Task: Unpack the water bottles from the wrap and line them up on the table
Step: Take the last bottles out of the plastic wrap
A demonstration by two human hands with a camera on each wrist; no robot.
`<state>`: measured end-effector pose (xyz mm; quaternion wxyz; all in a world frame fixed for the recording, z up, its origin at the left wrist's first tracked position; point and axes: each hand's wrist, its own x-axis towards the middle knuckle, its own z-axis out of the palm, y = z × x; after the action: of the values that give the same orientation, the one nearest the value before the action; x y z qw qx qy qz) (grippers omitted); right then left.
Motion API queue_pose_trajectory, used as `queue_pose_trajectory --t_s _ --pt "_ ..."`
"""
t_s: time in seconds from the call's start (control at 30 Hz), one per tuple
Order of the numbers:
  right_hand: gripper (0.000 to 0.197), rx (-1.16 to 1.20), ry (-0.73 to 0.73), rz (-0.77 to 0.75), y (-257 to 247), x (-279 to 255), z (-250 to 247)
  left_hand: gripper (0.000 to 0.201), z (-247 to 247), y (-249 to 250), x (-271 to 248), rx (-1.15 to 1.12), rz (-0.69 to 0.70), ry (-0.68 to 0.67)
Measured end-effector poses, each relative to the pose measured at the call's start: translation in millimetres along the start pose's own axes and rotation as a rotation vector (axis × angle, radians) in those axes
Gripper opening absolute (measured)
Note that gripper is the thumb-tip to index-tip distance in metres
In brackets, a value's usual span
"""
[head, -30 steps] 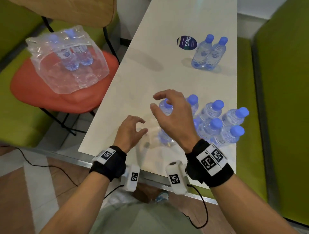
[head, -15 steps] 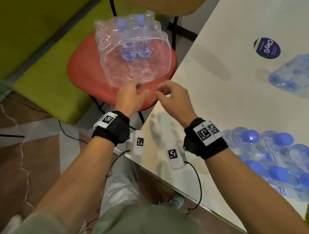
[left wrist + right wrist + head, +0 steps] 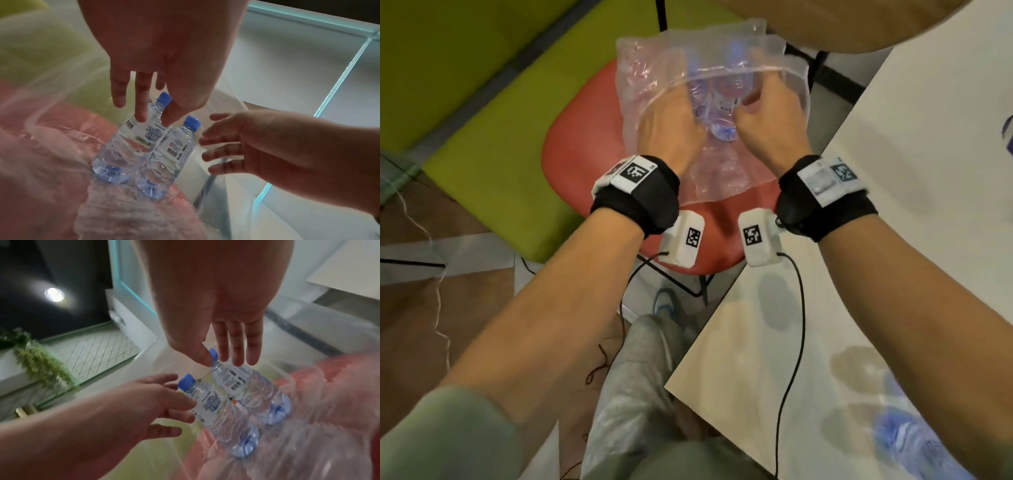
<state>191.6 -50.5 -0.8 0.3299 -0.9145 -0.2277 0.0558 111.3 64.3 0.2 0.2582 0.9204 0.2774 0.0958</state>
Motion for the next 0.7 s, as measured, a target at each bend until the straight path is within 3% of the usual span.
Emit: queue_pose_trajectory --t_s 0.1,0.23,0.4,0.57,0.7 --pt "0.049 -0.109 -0.075 -0.049 -3.6 21.6 -1.8 0.056 -1.6 1.5 8.6 0.031 0.022 -0.019" --pt "0.072 -0.244 -0.18 -0.041 0.1 30.9 4.3 0.051 -0.5 3.9 6.2 -0.011 -0.006 -0.051" --pt "0.029 -0.367 -0.082 -0.164 5.4 22.2 9.1 0.032 0.0 6.5 5.8 0.098 -0.03 -0.082" --pt "0.026 -0.125 0.144 -0.181 10.3 -1.4 13.3 0.033 -1.3 14.8 -7.3 0.099 -0.007 -0.176" --pt "0.024 -0.004 0.13 -0.192 16.2 -31.8 16.6 0.028 9.8 11.6 -27.6 0.14 -0.018 -0.158"
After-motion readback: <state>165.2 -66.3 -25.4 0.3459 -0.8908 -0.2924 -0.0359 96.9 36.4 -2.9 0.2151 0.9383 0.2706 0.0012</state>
